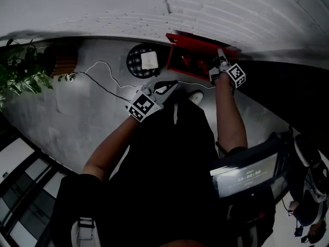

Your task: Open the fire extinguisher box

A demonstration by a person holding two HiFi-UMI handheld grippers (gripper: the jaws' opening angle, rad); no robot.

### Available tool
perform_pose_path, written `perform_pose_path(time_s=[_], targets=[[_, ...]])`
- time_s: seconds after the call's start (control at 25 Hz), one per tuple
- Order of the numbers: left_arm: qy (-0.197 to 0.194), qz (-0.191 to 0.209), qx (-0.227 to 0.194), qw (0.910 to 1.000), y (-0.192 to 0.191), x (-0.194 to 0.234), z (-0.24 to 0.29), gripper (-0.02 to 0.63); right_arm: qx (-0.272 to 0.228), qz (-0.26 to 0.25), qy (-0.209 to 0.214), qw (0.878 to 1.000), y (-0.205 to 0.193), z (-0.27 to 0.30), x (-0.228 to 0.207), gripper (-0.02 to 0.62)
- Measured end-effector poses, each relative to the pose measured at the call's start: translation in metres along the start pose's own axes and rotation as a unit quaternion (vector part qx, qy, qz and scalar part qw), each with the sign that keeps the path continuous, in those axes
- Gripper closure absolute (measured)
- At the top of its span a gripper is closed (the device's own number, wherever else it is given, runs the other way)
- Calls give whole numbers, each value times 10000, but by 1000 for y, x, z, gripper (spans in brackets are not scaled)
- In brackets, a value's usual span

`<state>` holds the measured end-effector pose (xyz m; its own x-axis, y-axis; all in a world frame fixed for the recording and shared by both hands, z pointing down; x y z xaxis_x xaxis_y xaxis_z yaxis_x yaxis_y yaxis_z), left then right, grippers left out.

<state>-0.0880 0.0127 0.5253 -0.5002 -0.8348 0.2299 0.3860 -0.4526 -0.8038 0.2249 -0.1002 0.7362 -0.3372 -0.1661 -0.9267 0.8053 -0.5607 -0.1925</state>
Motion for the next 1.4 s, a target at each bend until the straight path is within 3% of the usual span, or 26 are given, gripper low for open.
perform_pose_path(time_s=[0.56,0.72,0.84,1.0,1.08,1.16,1.24,1.4], targets=[[90,-43,18,9999,9,10,-1,603,13,38,-226,9997,23,24,3,540],[64,14,1,10000,11,9,0,603,301,-318,-395,9983,27,23,5,532],[28,68,-36,10000,16,12,-6,603,438,-415,-556,9966,24,16,10,441],[-66,147,-157,9997,23,14,-12,603,496,-510,-589,9957,15,-6,22,437],[-148,195,-222,9995,27,12,-15,603,723,-912,-419,9923,4,-19,42,438],[-258,257,-297,9989,33,9,-19,603,1097,-1610,-151,9807,-14,-29,77,451],[-389,315,-415,9979,41,7,-24,603,1387,-2361,189,9616,-33,-40,119,509],[-695,420,-774,9937,59,-7,-28,603,1502,-3845,830,9070,-59,-84,202,586]])
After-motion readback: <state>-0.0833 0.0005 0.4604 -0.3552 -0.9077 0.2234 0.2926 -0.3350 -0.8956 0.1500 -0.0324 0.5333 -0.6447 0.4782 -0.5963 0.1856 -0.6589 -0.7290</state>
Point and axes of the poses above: the fingertips, and each gripper's own axes: z forward along the fingers, x to its left, y out of its top, the point moved 9 cm from there along -z, backward along the fingers, and after that the axes turned 8 degrees about x, right-handed, at the moved point
